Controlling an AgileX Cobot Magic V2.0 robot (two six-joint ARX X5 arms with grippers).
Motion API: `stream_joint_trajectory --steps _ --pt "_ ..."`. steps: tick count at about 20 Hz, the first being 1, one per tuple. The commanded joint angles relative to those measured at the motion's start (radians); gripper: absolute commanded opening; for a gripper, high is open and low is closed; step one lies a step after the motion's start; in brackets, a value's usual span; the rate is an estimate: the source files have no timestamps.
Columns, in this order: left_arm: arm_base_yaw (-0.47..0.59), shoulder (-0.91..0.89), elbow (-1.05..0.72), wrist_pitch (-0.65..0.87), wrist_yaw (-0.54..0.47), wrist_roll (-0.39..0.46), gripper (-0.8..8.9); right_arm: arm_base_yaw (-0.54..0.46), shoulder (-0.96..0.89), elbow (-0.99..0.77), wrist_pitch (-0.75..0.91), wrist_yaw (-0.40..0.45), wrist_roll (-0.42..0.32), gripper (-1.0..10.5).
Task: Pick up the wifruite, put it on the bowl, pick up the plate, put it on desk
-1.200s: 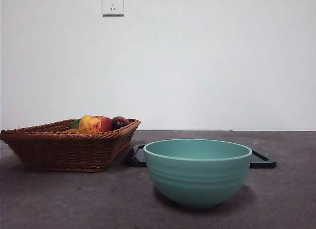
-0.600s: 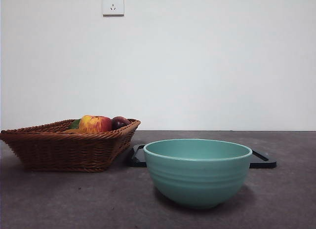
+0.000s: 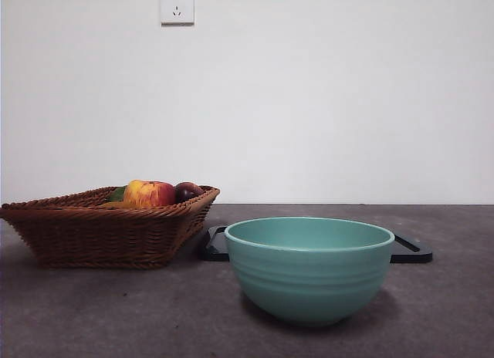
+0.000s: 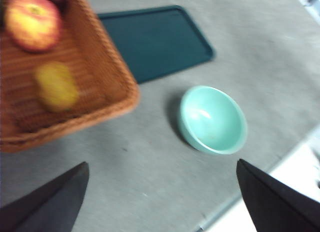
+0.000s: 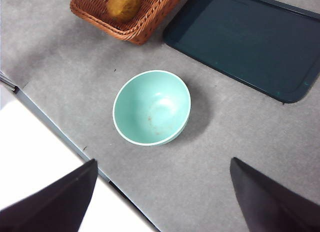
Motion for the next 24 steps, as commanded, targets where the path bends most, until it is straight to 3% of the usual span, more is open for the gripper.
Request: stream_joint_trajectory --steps 1,12,24 --pt "-0.011 0.057 0.045 0.020 -0.040 -0.013 4.69 0.005 0.005 0.017 0.010 -0.002 0.001 4.2" --pt "-0.095 0.521 0.301 0.079 -0.311 -0.009 4.65 0.005 0.005 0.017 0.011 -0.002 0.001 4.2" --pt "-0.103 0.935 0.303 0.283 -0.413 -0.004 4.65 0.005 0.005 0.017 0.011 0.001 0.001 4.2"
